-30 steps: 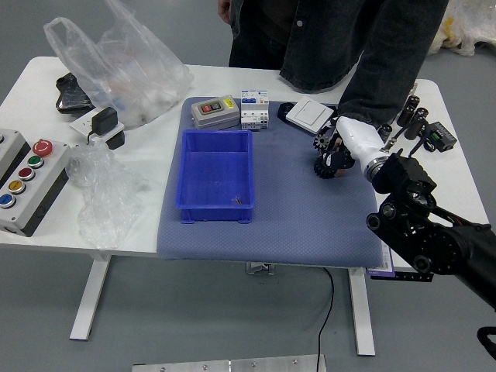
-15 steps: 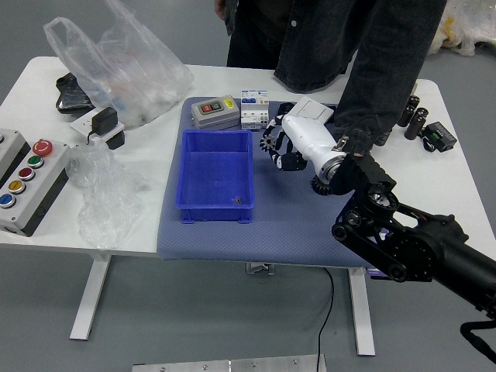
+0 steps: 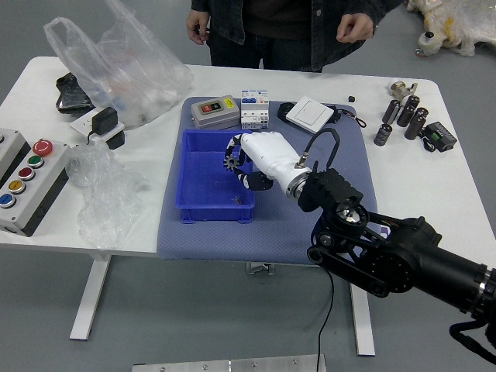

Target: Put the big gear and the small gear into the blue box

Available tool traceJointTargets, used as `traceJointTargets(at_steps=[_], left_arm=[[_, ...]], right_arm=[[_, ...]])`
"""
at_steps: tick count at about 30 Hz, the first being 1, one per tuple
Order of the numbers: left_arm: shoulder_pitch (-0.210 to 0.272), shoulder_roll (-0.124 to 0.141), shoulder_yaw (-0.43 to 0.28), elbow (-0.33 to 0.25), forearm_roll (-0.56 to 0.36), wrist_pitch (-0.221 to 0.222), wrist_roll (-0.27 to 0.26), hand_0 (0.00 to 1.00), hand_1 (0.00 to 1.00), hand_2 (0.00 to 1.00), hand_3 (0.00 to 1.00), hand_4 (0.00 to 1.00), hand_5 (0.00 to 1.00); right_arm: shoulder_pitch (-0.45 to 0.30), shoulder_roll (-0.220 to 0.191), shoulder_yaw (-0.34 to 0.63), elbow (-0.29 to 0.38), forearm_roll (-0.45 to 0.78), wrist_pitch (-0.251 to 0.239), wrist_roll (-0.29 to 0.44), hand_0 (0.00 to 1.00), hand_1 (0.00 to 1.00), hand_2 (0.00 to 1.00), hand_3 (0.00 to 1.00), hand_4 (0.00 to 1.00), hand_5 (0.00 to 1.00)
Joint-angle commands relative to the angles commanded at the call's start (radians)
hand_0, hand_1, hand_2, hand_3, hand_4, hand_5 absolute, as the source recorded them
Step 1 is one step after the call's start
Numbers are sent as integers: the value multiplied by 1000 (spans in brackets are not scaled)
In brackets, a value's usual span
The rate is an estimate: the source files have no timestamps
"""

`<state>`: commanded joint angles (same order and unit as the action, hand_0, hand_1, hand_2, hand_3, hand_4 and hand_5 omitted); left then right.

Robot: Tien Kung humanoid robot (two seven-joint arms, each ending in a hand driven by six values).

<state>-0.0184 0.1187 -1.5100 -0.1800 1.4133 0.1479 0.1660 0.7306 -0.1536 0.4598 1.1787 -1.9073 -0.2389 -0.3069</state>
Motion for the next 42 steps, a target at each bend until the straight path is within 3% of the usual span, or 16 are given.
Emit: traceJointTargets(at_steps=[3,4,9,10,15,16,21,22,24,27,28,31,33,34,39,42], left_arm=[[0,0,-1,0,1,0,1,625,575,548,671,705,281],[0,0,-1,0,1,0,1,625,576,548,670,704,282],[0,0,-1,0,1,0,0,625,576,548,670,704,282],[0,0,-1,0,1,0,0,625,576,548,671,705,281],[0,-1,-2,0,1,0,0,625,576,548,671,705,281],[0,-1,-2,0,1,0,0,625,576,548,671,705,280],[-2,-2,-1,0,1,0,-2,625,576,548,671,705,280],[-2,-2,-1,0,-1,0,-3,625,576,548,671,704,279],[0,-3,-2,0,-2,0,-3,625,576,548,671,704,279],[4,-3,-4,0,-3,1,-1,625,576,548,671,704,279],[5,-3,-6,0,-2,1,-1,625,576,548,671,705,279],[6,-3,-9,0,1,1,1,625,576,548,671,705,279],[5,-3,-10,0,2,1,0,625,576,548,671,705,279],[4,-3,-10,0,2,1,-1,625,576,548,671,705,279],[2,-5,-6,0,0,-1,-4,625,576,548,671,705,279],[3,-6,-9,0,1,0,-3,625,576,548,671,704,279]], right_arm=[[0,1,0,-7,-5,8,-4,381,695,771,571,422,17],[-1,2,1,-8,-6,9,-4,428,806,893,754,362,234],[-3,2,5,-9,-4,7,-1,428,806,893,754,362,234],[-4,2,7,-8,-4,6,1,433,816,912,892,447,204],[-8,-1,20,-5,0,-5,10,433,816,912,892,447,204],[-9,-2,22,-4,2,-12,15,434,807,912,908,509,184],[-43,-18,82,20,33,-84,49,434,807,912,908,509,184],[-57,-26,106,28,41,-102,55,382,705,850,880,596,194],[-93,-50,160,44,38,-117,48,382,705,850,880,596,194],[-143,-96,239,54,26,-116,25,382,705,850,880,596,194],[-155,-110,265,52,24,-116,18,349,628,847,871,732,253],[-190,-136,326,37,21,-115,1,349,628,847,871,732,253],[-211,-140,349,25,19,-110,-9,349,628,847,871,732,253],[-222,-140,357,23,6,-104,-19,367,640,863,880,820,332],[-281,-149,392,34,-86,-79,-69,367,640,863,880,820,332],[-307,-157,398,44,-85,-66,-81,385,663,884,892,873,419]])
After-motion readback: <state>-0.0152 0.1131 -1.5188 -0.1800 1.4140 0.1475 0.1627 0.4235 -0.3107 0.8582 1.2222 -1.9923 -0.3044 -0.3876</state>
